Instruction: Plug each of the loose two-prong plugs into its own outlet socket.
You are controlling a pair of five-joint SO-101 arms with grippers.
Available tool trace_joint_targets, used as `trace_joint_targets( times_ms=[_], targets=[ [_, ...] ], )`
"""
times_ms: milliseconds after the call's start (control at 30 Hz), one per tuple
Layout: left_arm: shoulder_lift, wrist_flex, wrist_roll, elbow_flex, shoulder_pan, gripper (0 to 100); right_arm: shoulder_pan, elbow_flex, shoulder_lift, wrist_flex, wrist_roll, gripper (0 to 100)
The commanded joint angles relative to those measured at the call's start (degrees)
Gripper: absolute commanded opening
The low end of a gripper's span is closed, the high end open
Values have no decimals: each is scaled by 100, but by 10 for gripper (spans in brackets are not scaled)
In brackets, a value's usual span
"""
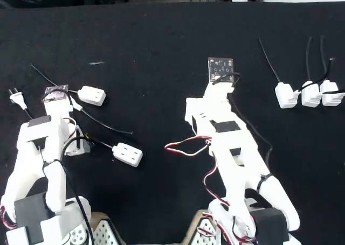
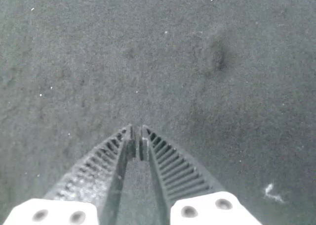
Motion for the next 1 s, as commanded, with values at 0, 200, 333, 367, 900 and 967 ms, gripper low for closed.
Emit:
trace_joint_targets(
  times_ms=[0, 200, 333, 367, 900, 967],
  targets=[
    [-343, 510, -492, -224, 391, 212, -97, -154, 31, -132, -35, 12],
    [-958, 1424, -958, -171, 1798, 212, -18, -154, -22, -132, -35, 12],
    [-1319, 1424, -826, -163, 2510, 213, 448, -268, -22, -97, -62, 12],
    [-1371, 1424, -782, -163, 2668, 213, 580, -295, -22, -97, -70, 12],
    [-1389, -466, 9, 391, 3512, 216, 1495, -532, 22, -132, -88, 12],
    [-1398, -510, 97, 330, 3512, 216, 1495, -532, 22, -132, -88, 12]
  ],
)
